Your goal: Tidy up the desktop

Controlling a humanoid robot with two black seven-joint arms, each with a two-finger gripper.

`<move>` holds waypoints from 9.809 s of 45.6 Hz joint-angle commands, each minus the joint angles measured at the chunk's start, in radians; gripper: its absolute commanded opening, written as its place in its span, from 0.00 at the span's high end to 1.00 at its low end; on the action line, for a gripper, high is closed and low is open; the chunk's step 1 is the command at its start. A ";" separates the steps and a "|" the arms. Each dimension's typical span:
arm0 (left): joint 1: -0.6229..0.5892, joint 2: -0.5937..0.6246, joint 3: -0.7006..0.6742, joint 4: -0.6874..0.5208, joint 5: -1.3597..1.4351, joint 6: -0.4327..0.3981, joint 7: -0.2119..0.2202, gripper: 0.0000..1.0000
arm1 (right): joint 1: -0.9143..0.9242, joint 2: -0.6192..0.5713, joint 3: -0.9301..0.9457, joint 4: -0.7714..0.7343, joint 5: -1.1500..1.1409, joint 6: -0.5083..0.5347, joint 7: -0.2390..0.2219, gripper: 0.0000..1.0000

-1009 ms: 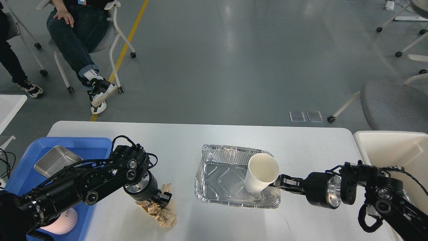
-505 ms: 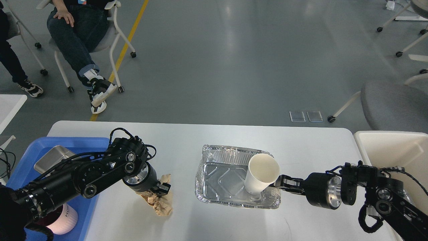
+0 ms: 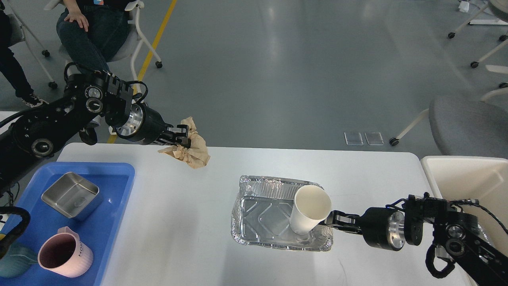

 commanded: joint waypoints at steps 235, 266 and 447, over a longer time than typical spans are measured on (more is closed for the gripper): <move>0.101 -0.308 -0.220 0.135 -0.536 0.000 0.035 0.03 | 0.100 0.005 0.002 -0.080 0.000 -0.001 -0.028 1.00; 0.179 -0.337 -0.725 0.235 -1.157 0.461 0.020 0.03 | 0.033 -0.013 0.031 -0.074 0.005 -0.011 -0.028 1.00; 0.420 -0.251 -0.892 0.488 -1.211 0.501 -0.041 0.03 | 0.135 0.307 0.606 -0.451 1.029 -0.814 -0.029 0.00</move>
